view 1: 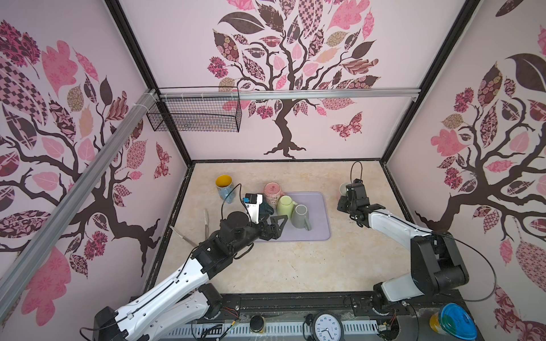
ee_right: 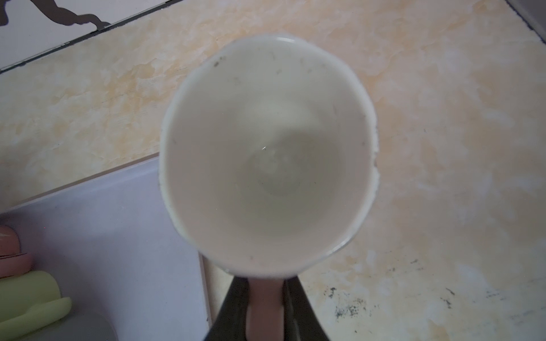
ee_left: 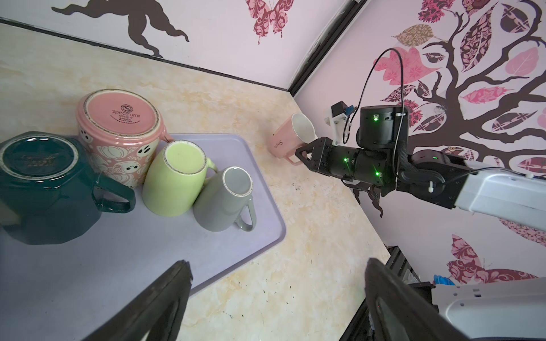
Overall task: Turn the mug right side up
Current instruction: Place the mug at the top-right of the table.
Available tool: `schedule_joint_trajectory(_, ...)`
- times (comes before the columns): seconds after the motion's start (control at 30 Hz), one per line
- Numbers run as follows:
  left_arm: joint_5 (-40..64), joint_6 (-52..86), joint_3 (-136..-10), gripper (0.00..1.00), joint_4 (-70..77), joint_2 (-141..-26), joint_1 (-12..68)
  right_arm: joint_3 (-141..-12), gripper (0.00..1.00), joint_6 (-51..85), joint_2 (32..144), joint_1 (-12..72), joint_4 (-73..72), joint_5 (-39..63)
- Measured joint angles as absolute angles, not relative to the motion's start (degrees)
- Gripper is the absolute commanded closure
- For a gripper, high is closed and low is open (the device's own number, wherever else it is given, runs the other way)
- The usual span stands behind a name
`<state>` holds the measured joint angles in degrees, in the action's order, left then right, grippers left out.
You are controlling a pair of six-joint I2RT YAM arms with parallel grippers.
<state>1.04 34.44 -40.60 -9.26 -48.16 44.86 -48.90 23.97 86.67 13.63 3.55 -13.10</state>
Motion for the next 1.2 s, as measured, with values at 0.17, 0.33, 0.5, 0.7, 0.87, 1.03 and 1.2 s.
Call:
schedule_joint_trajectory(0.17,0.10,34.44,-40.27,0.05,-10.24,-47.86,44.73,-50.50,1.00,23.73,89.80,13.43,2.04,-13.63)
schedule_joint_trajectory(0.33,-0.89,34.48,-40.25,0.05,-11.88,-47.46,44.60,-51.44,1.00,23.55,92.16,13.04,-0.54,-13.80)
schedule_joint_trajectory(0.5,-1.41,34.48,-40.23,0.05,-12.45,-46.19,44.60,-52.12,1.00,23.77,93.76,12.97,-2.37,-13.91)
schedule_joint_trajectory(0.7,-1.89,34.48,-40.23,0.05,-13.04,-45.95,44.60,-52.47,1.00,24.32,94.70,12.88,-3.44,-13.89)
schedule_joint_trajectory(0.87,-2.09,34.50,-40.23,0.05,-13.10,-46.59,44.60,-52.80,0.71,24.45,95.11,12.75,-3.77,-14.00)
schedule_joint_trajectory(1.03,-2.11,34.50,-40.23,0.05,-13.34,-47.09,44.60,-53.19,0.38,24.18,95.22,12.49,-3.88,-14.28)
schedule_joint_trajectory(1.2,-2.02,34.48,-40.23,0.05,-13.41,-48.07,44.60,-53.21,0.17,24.05,95.20,12.49,-4.08,-14.48)
